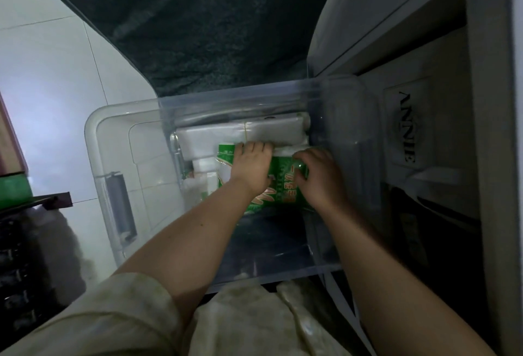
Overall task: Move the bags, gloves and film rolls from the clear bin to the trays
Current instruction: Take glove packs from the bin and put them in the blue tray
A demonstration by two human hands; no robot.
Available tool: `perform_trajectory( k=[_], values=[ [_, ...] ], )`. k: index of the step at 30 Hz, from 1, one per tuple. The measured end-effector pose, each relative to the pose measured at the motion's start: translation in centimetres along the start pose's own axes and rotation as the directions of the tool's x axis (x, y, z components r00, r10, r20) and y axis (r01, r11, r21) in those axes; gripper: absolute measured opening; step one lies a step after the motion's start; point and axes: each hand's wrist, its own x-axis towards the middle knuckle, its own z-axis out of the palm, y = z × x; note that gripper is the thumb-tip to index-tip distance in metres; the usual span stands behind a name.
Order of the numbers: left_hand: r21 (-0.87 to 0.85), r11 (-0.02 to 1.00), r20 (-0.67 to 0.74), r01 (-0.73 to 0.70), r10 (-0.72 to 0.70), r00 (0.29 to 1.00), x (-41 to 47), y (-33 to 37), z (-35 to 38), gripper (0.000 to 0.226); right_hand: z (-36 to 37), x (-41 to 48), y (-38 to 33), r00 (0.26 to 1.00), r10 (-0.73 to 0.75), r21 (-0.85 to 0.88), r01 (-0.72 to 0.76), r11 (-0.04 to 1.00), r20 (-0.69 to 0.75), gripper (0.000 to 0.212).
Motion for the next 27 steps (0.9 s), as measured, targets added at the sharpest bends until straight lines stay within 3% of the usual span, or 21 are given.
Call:
perform_trajectory(
  k=[3, 10, 14, 21, 27],
  values=[
    [0.018, 1.0, -0.007, 0.013, -0.013, 1.0, -1.0, 0.3, 0.7, 0.079, -0.3, -0.2, 0.2, 1.0, 0.01, 0.018, -0.01, 1.0, -0.002, 0.03],
    [-0.079, 0.996, 0.018, 0.048, -0.047, 0.999, -3.1, 0.9, -1.8, 0.052, -2.2, -1.0, -1.5, 0.997, -0.056, 0.032, 0.057, 0.998, -0.053, 0.03],
    [-0.078, 0.996, -0.105, 0.041, -0.049, 0.993, -6.0, 1.3, -6.4, 0.045, -5.3, -2.2, -4.5, 0.986, -0.121, 0.077, 0.131, 0.988, -0.114, 0.029],
    [0.044, 0.999, -0.368, 0.002, 0.015, 0.93, -13.9, 1.2, -15.0, 0.036, -11.6, -8.2, -10.9, 0.925, -0.244, -0.071, 0.233, 0.97, -0.29, 0.026],
    [0.113, 0.989, -0.445, -0.098, 0.138, 0.885, -19.7, -1.6, -18.1, 0.035, -12.2, -16.3, -14.8, 0.834, -0.168, -0.104, 0.133, 0.986, -0.526, 0.025]
  ],
)
